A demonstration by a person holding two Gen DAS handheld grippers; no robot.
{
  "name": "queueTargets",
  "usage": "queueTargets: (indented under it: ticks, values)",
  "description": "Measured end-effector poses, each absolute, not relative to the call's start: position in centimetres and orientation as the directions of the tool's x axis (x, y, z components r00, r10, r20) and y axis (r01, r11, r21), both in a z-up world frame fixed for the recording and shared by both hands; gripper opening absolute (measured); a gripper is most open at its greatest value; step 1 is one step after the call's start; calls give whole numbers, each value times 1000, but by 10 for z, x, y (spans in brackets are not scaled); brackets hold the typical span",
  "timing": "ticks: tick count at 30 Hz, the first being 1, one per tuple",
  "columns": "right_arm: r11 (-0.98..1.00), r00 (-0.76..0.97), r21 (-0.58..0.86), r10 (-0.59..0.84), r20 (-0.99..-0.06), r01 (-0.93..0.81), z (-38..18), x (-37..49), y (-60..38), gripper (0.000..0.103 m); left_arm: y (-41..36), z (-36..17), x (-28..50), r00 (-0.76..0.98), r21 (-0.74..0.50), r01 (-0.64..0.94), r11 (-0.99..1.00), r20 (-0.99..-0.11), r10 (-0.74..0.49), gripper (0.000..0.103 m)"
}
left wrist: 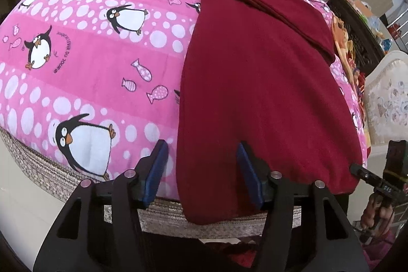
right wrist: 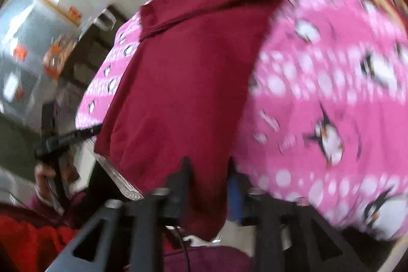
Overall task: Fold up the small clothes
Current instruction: 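Grasp the hem with both grippers and lift it toward the collar, then carry the held hem over the strip toward the collar with both grippers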
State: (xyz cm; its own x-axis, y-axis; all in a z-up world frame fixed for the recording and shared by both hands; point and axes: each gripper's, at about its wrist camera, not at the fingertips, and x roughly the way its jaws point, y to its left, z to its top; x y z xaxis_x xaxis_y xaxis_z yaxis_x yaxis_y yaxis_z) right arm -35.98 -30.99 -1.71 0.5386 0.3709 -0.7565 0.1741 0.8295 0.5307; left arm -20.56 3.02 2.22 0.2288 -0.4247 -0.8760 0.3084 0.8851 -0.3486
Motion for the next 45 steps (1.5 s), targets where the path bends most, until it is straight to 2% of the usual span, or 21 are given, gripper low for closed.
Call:
queueTargets:
  ticks: [3, 5, 8, 10, 12, 13, 14, 15, 16, 17, 19, 25, 35, 39, 45]
  values:
    - [803, 549, 570, 403, -733, 172, -21, -367, -313, 49, 29, 21, -206, 231, -351, 305, 885, -875, -426, 59]
    - [794, 548, 587, 423, -722, 161, -24, -367, -311, 49, 27, 21, -205, 236, -355, 295, 887, -873, -427, 66]
    - [778, 547, 615, 461, -699, 130, -29, -364, -305, 49, 20, 21, -207, 242, -342, 301, 890, -875, -418, 69]
    - [778, 552, 621, 479, -683, 94, -26, -364, -299, 34, 17, 21, -209, 236, -331, 321, 887, -879, -414, 69]
    - [775, 567, 629, 492, -660, 59, -18, -361, -295, 26, 14, 21, -210, 228, -320, 351, 880, -882, -412, 67]
    - [777, 573, 627, 493, -655, 48, -15, -360, -295, 24, 11, 21, -211, 227, -313, 371, 874, -882, -412, 60]
    - [782, 582, 622, 488, -651, 41, -11, -358, -295, 20, 10, 21, -211, 223, -315, 381, 869, -881, -417, 45]
    - [782, 588, 622, 486, -647, 37, -8, -355, -295, 20, 9, 20, -211, 219, -317, 388, 866, -881, -420, 36]
    - [780, 592, 625, 488, -641, 34, -6, -353, -296, 20, 7, 19, -210, 205, -331, 389, 860, -879, -431, 19]
    - [774, 597, 632, 494, -632, 29, -3, -350, -297, 19, 7, 19, -209, 193, -344, 388, 855, -877, -440, 12]
    - [769, 605, 639, 499, -620, 22, 2, -346, -299, 17, 6, 21, -205, 172, -368, 390, 844, -872, -459, 7]
    - [761, 646, 648, 514, -564, -40, 32, -332, -311, 17, 7, 52, -189, 182, -443, 407, 799, -818, -547, 7]
    - [774, 771, 629, 441, -460, -68, 82, -257, -352, 15, -26, 111, -116, 333, -452, 469, 759, -705, -626, 7]
    - [792, 791, 608, 403, -460, -50, 97, -216, -373, 15, -51, 121, -67, 377, -450, 472, 758, -674, -635, 6]
    - [830, 789, 556, 314, -529, 43, 101, -147, -408, 15, -81, 127, 14, 450, -418, 432, 799, -668, -593, 6]
